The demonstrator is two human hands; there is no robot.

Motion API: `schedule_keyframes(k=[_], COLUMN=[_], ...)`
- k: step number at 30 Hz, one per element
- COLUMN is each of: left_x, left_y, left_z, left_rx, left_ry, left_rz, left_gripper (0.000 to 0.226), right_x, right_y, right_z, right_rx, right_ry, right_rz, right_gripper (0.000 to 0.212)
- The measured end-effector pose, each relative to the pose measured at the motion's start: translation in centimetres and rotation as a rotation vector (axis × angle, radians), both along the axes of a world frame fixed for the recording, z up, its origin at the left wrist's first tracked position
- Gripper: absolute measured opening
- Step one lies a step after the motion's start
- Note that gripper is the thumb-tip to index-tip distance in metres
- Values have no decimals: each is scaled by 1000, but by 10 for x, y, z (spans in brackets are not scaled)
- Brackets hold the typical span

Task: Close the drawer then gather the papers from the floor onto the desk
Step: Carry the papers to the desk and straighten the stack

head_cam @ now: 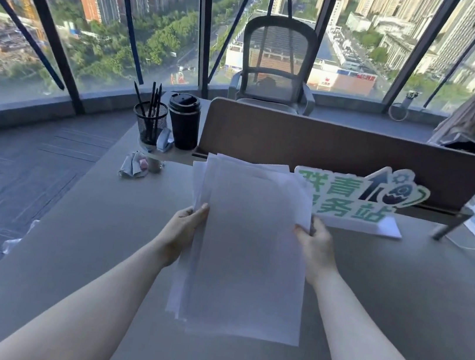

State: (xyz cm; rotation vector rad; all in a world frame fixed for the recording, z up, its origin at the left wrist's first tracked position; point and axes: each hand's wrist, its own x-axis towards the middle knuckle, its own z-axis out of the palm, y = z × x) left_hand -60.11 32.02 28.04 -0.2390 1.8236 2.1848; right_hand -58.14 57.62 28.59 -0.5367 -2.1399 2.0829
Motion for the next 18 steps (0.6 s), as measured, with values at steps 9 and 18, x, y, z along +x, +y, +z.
schedule_keyframes(k=[9, 18], left_x=[-5, 6], left_y=[27, 21], left_z=[20, -55], left_rx=[-51, -430], left_ry=[220, -39], left_rz=[-16, 17], left_gripper=[22, 25], right_x=[13, 38], right_y=[-13, -25], right_z=[24, -19], right_rx=[-75, -148], right_ry=[267, 5], right_rz=[-159, -64], right_gripper=[17, 26])
